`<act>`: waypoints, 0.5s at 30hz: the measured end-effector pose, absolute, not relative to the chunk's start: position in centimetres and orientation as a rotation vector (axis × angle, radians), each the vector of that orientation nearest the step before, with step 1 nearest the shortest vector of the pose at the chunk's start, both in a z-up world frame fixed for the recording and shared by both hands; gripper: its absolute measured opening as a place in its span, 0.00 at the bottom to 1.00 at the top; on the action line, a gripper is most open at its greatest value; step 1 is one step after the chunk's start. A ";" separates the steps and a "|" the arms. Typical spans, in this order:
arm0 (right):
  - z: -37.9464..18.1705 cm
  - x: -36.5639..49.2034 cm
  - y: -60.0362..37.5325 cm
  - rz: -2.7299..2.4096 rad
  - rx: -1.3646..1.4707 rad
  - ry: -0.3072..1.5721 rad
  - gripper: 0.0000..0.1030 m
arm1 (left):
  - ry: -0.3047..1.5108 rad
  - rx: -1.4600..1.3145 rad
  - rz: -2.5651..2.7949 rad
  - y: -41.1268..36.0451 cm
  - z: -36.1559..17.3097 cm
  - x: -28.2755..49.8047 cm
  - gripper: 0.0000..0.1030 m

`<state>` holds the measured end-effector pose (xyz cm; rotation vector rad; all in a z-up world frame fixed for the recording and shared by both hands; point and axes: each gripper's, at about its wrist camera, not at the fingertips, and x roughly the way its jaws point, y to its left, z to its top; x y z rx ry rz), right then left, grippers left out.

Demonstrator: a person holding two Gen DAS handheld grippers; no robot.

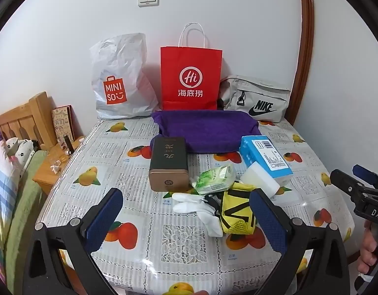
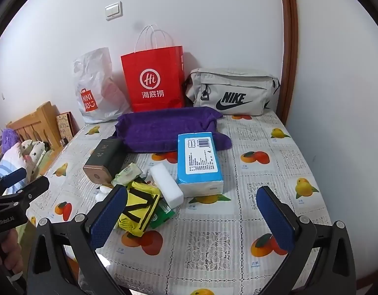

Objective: Organize soft objects

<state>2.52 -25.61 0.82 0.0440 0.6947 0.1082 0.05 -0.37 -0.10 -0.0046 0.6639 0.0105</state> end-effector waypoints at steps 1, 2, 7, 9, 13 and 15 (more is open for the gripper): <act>0.8 2.5 -25.6 0.109 0.043 0.695 1.00 | 0.662 -0.035 -0.001 -0.1 -0.1 0.0 1.00; 0.8 2.5 -25.6 0.110 0.042 0.693 1.00 | 0.660 -0.038 -0.002 -0.1 -0.1 0.0 1.00; 1.2 2.2 -25.4 0.113 0.042 0.694 1.00 | 0.661 -0.033 -0.002 -0.4 -0.1 0.1 1.00; 1.4 2.2 -25.1 0.114 0.029 0.694 1.00 | 0.657 -0.033 0.000 -0.5 0.0 0.1 1.00; 1.5 2.1 -25.0 0.116 0.027 0.688 1.00 | 0.650 -0.044 -0.004 0.1 0.8 -0.5 1.00; 1.4 2.1 -25.0 0.116 0.026 0.688 1.00 | 0.649 -0.044 -0.004 0.1 0.8 -0.6 1.00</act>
